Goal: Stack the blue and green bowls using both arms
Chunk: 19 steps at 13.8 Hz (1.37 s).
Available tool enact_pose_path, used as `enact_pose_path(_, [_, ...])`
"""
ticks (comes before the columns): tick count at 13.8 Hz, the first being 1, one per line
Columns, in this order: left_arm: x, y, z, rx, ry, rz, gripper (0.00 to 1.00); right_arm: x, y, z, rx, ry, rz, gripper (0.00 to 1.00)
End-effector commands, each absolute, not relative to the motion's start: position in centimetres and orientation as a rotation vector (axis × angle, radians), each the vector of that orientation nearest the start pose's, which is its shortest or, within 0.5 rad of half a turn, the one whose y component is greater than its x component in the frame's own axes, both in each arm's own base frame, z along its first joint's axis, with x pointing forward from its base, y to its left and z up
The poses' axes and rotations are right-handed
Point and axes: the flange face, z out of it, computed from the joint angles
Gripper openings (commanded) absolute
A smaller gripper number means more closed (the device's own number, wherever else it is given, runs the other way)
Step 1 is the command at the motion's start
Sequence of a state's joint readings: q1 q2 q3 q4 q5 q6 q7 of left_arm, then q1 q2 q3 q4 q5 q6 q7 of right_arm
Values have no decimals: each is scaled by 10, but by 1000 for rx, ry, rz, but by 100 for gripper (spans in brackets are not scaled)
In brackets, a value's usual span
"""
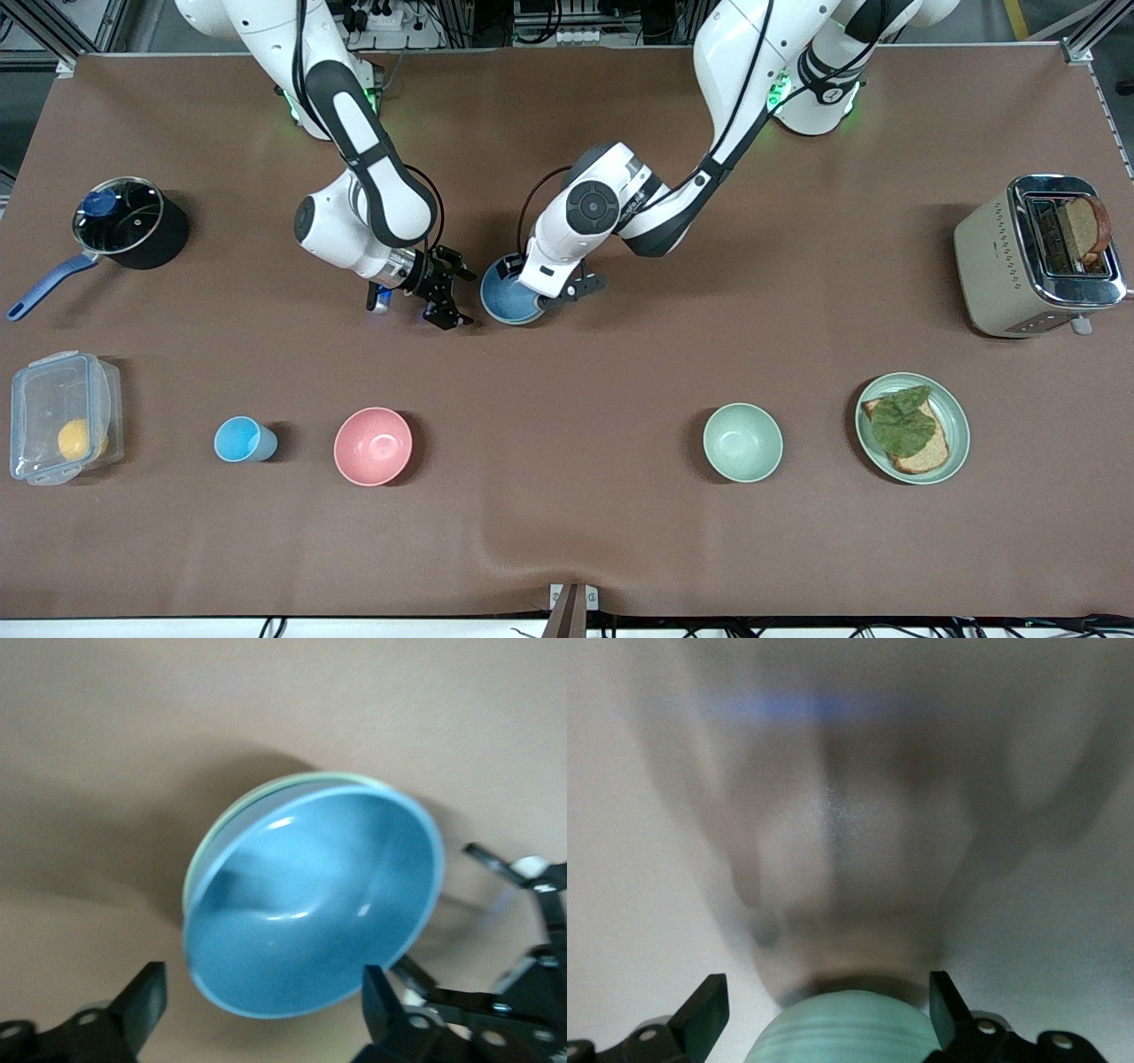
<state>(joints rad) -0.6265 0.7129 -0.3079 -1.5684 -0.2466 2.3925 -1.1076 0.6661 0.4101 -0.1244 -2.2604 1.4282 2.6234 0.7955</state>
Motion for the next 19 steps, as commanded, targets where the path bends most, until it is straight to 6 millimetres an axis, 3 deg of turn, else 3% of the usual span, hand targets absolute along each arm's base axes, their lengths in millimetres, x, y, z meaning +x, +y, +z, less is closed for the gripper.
enact_pose_path(1, [471,-543,286,-3352,-810,379,100,452,236,167,-1972,1772,471,100])
enact_pose_path(2, [474,-540,299,-3357,-806,364,100,452,230,165,-2032,1742,460,100])
enact_pose_path(5, [509,-499,339,-3323,-790,214,100,461,211,169,-2162,1649,511,100])
enact_pose_path(7, [532,-465,360,-3282,-805,150,100,472,177,179,-2292,1562,625,100])
enact_pose_path(9, [558,-424,391,-3251,-865,84,100,485,139,196,-2408,1503,750,100])
enact_pose_path(11, [579,-370,432,-3213,-922,44,100,494,111,207,-2561,1446,771,100])
enact_pose_path(14, [584,-296,492,-3161,-879,59,100,520,50,248,-2821,1408,826,100])
enact_pose_path(17, [598,-216,524,-3134,-901,36,100,530,29,271,-2945,1342,810,100])
enact_pose_path(19, [595,-195,540,-3088,-901,-8,100,537,17,285,-3061,1197,773,100])
